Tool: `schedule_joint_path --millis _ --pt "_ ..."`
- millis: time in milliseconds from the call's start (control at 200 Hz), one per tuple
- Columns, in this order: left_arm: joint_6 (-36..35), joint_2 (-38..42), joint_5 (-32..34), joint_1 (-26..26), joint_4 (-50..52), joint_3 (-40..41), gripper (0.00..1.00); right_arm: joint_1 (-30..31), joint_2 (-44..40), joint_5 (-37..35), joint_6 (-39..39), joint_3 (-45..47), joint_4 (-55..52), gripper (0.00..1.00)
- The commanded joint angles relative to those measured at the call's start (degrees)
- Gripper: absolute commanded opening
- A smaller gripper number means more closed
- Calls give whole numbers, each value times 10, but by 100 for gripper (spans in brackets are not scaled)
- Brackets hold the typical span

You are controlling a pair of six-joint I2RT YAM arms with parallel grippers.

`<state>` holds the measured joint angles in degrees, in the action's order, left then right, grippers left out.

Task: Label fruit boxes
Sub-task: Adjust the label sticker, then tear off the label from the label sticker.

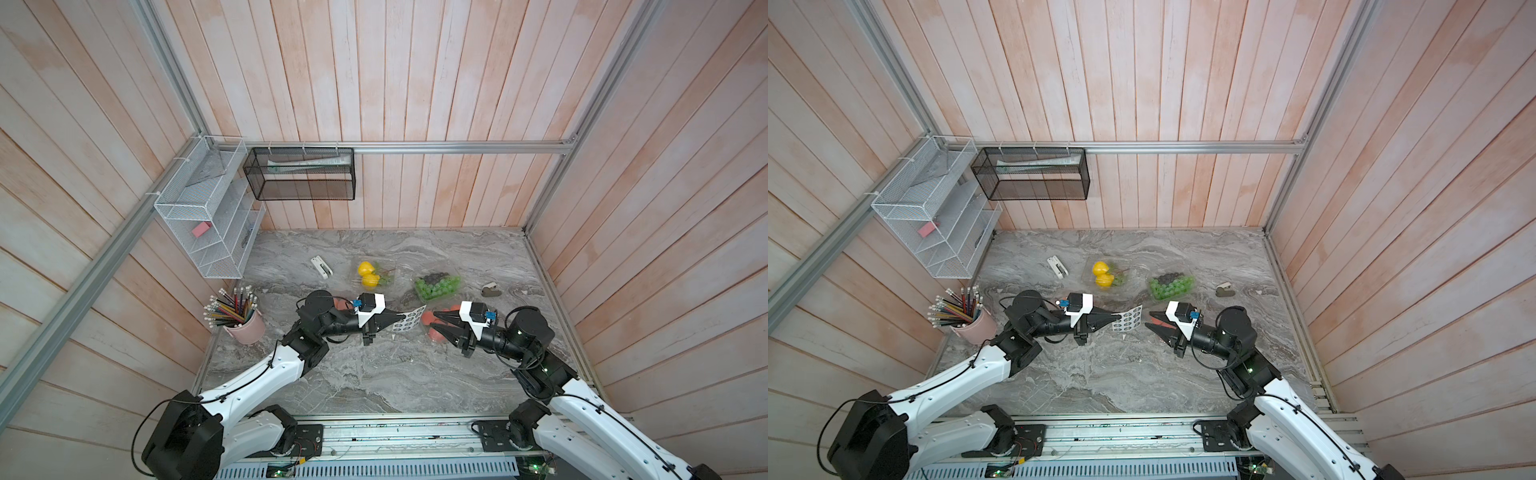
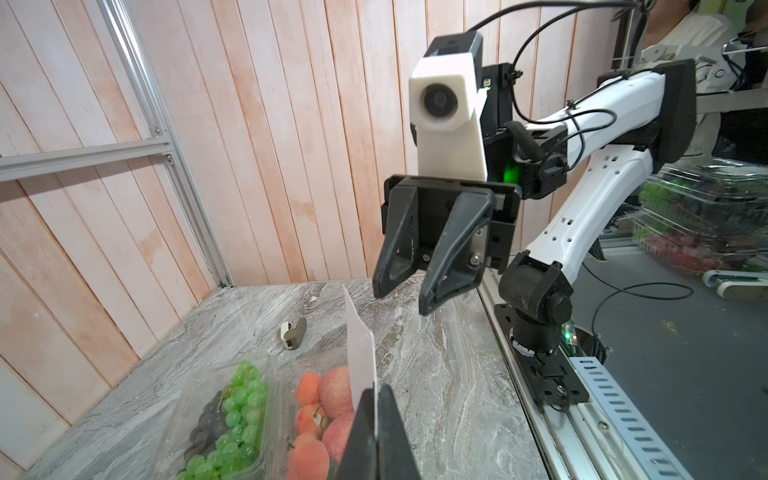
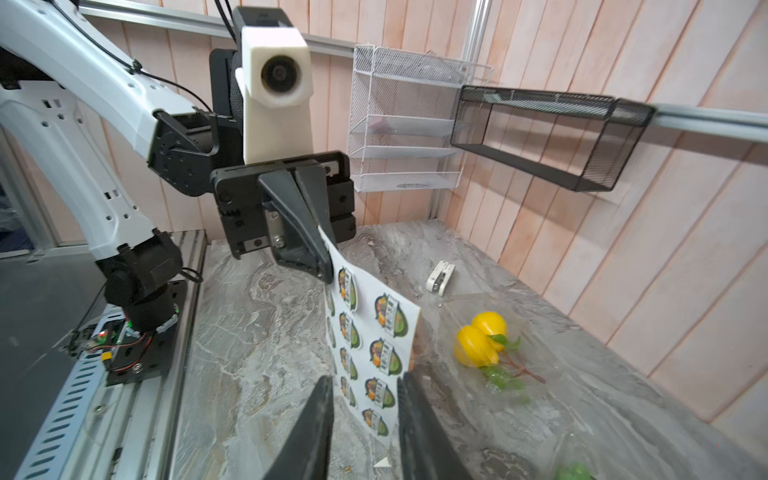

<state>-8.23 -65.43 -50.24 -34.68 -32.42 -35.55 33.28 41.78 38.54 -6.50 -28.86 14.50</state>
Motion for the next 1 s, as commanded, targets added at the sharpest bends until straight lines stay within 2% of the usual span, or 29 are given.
schedule_joint_path --millis 0,315,995 --pt "-4 -1 2 -3 -15 5 0 -1 24 48 19 1 33 27" --pt "-7 1 -9 -4 -11 7 0 -1 90 73 24 -20 94 26" --pt "-23 -2 -12 -10 4 1 0 -1 126 100 47 -38 147 27"
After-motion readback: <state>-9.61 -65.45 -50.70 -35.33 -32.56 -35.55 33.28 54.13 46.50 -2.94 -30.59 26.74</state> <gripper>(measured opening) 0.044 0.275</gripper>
